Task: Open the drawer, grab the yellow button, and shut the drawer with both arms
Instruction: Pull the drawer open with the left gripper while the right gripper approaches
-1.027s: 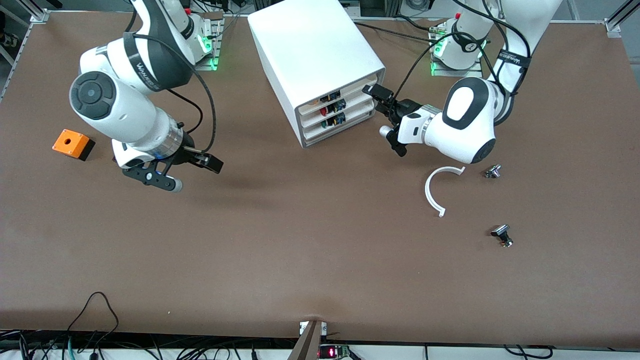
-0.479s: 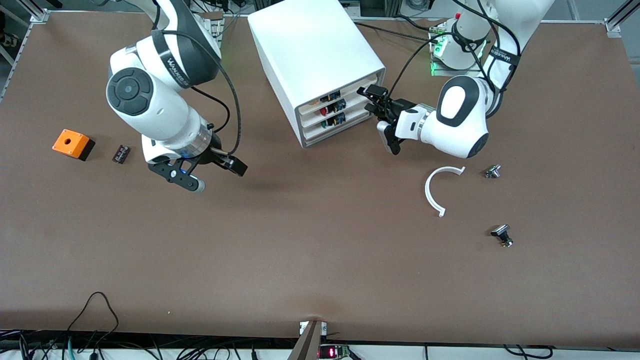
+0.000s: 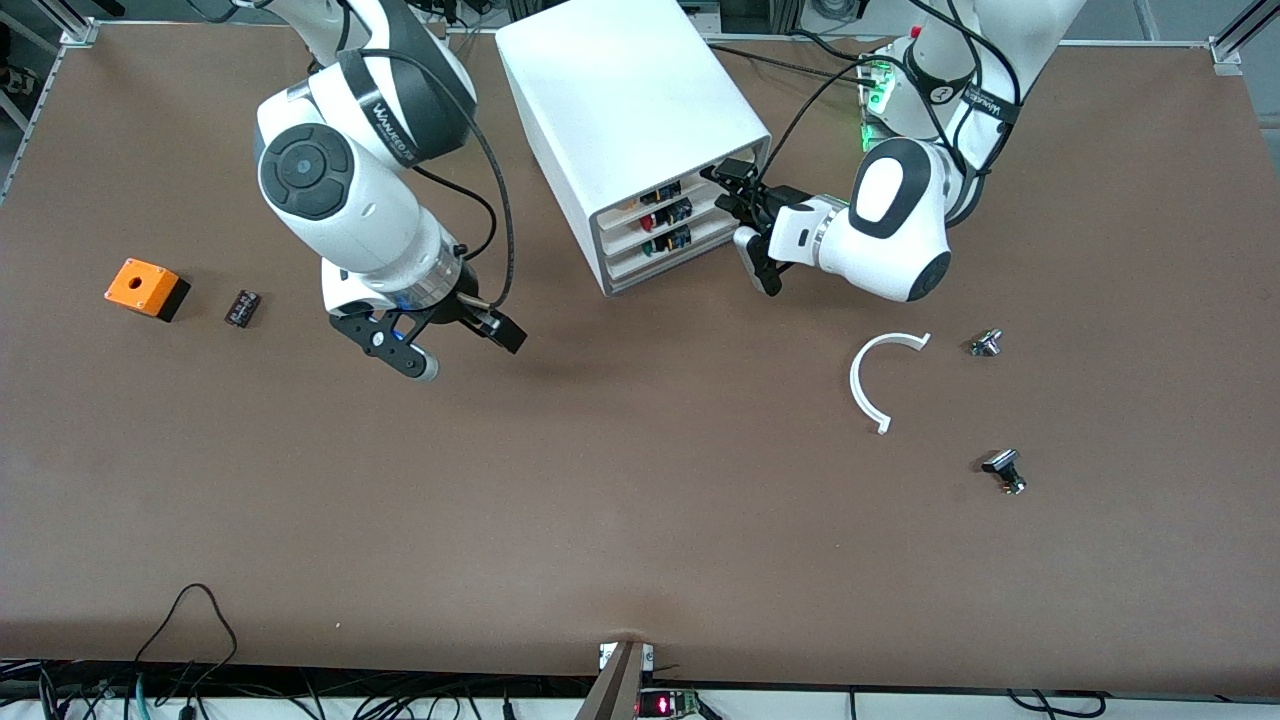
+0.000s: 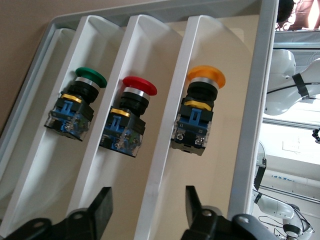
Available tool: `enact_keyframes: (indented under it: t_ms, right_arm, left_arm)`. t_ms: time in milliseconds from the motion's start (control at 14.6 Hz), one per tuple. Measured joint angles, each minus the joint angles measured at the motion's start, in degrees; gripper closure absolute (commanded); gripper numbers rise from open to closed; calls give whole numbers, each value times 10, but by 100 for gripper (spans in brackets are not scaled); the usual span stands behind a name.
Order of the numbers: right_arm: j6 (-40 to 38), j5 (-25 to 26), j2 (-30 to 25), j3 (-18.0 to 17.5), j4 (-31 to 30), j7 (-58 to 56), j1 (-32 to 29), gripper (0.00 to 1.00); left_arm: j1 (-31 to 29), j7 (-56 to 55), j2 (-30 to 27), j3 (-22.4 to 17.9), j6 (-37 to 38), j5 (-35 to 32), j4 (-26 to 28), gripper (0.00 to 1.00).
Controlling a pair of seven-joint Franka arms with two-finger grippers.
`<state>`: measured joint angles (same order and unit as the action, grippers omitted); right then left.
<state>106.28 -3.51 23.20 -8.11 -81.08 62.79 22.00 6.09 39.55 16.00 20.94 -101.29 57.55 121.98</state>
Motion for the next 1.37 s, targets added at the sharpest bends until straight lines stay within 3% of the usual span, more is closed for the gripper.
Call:
enact_keyframes:
  t_ms: [137,205,822,1233,1301,1370]
  right_arm:
    - [-7,0,22,0,37,37,12,0]
    - [-8,0,33,0,52,54,18,0]
    - [-10,0,90,0,145,184,45,0]
    - [9,0,122,0,188,255,74,0]
    - [20,0,127,0,190,271,78,0]
    - [33,0,131,0,191,287,84,0]
  left_arm:
    - [0,0,0,6,0,2,1,97]
    - [0,0,0,8,-1,2,1,100]
    - [-34,23,2,9,-7,-11,-5,100]
    - [-93,23,77,5,-5,-72,-107,100]
    - [-99,23,92,4,-1,-83,-129,73]
    - [-102,23,103,4,1,-89,-143,1]
